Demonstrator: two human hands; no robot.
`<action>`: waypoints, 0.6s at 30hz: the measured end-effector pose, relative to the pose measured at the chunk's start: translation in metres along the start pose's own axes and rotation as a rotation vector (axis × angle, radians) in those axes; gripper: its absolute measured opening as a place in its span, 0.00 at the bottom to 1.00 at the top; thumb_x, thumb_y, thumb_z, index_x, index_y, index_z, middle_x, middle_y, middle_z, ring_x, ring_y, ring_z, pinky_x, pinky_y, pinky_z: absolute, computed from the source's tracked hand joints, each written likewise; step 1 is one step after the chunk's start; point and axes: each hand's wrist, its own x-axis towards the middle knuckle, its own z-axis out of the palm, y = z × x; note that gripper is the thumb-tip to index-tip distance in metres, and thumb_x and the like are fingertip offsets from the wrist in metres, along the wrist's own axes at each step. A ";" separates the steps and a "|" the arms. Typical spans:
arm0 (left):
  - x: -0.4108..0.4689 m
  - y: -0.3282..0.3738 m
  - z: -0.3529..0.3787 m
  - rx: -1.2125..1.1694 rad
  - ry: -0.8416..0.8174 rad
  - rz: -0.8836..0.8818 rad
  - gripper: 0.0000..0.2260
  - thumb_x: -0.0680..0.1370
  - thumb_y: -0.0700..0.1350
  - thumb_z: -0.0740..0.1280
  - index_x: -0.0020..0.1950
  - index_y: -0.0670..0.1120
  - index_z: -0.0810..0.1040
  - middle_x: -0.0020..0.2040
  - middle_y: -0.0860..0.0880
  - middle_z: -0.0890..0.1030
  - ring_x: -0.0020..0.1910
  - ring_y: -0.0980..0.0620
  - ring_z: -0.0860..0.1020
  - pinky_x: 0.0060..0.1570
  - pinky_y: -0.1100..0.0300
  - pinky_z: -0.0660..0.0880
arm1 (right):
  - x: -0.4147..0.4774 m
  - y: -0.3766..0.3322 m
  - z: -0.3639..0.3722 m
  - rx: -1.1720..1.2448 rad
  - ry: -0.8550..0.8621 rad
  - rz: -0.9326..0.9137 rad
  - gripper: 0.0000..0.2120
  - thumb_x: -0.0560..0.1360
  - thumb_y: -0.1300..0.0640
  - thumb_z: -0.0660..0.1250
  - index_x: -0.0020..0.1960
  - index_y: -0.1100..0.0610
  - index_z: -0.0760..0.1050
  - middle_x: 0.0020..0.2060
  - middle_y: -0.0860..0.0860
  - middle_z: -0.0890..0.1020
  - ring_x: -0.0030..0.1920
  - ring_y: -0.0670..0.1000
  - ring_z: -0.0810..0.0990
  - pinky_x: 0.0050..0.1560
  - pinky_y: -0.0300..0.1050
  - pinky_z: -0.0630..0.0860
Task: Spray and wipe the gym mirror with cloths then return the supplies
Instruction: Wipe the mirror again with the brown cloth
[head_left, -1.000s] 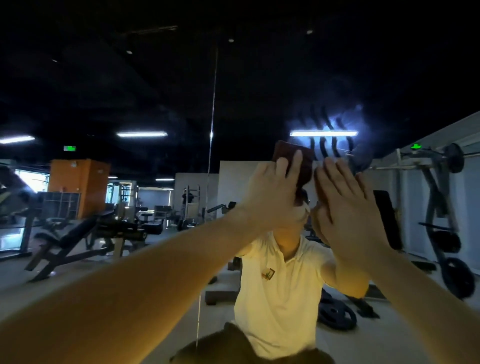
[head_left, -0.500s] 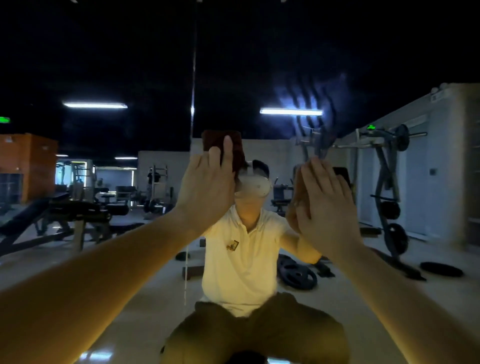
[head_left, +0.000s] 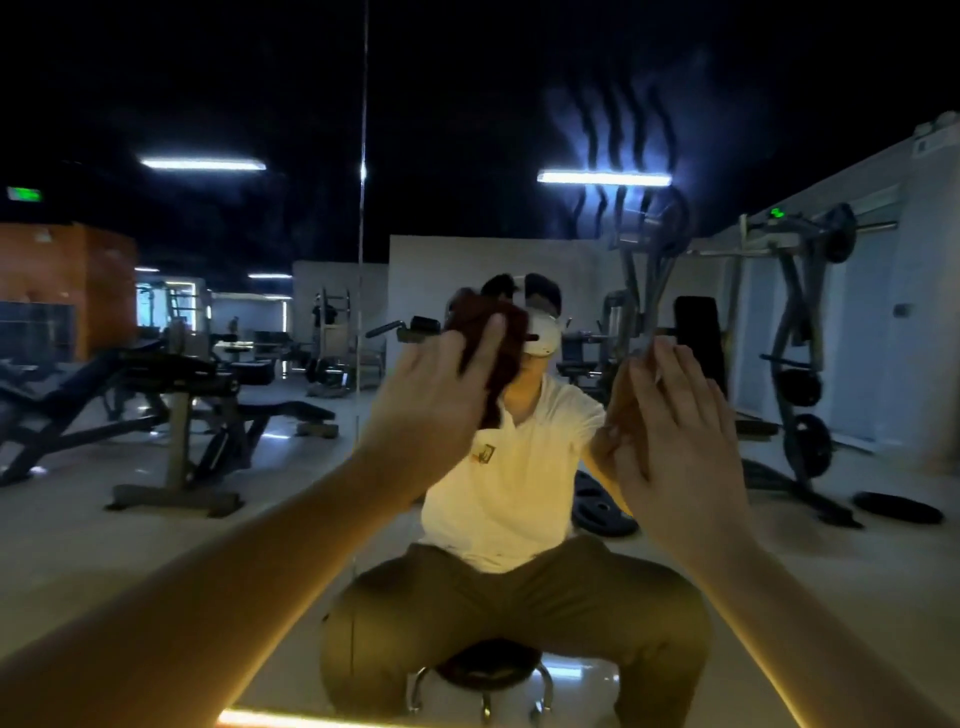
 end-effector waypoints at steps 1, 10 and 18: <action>-0.019 -0.015 -0.001 0.027 -0.018 -0.046 0.40 0.77 0.54 0.76 0.81 0.37 0.63 0.55 0.36 0.75 0.50 0.42 0.74 0.53 0.48 0.74 | -0.003 -0.001 0.002 -0.005 0.006 0.000 0.30 0.80 0.52 0.57 0.81 0.60 0.61 0.82 0.58 0.58 0.83 0.58 0.53 0.80 0.63 0.53; -0.074 0.044 0.007 -0.142 -0.072 -0.259 0.32 0.83 0.57 0.59 0.80 0.37 0.61 0.56 0.37 0.73 0.49 0.42 0.75 0.48 0.49 0.76 | -0.068 0.011 0.006 -0.004 -0.066 -0.040 0.28 0.82 0.52 0.56 0.81 0.59 0.62 0.83 0.57 0.56 0.83 0.58 0.51 0.80 0.64 0.54; -0.051 0.181 0.015 -0.321 -0.108 0.015 0.30 0.84 0.56 0.61 0.82 0.42 0.61 0.58 0.43 0.77 0.56 0.44 0.76 0.62 0.44 0.75 | -0.103 0.030 0.002 0.072 -0.117 0.020 0.31 0.79 0.51 0.52 0.80 0.61 0.62 0.82 0.58 0.59 0.83 0.57 0.54 0.80 0.64 0.57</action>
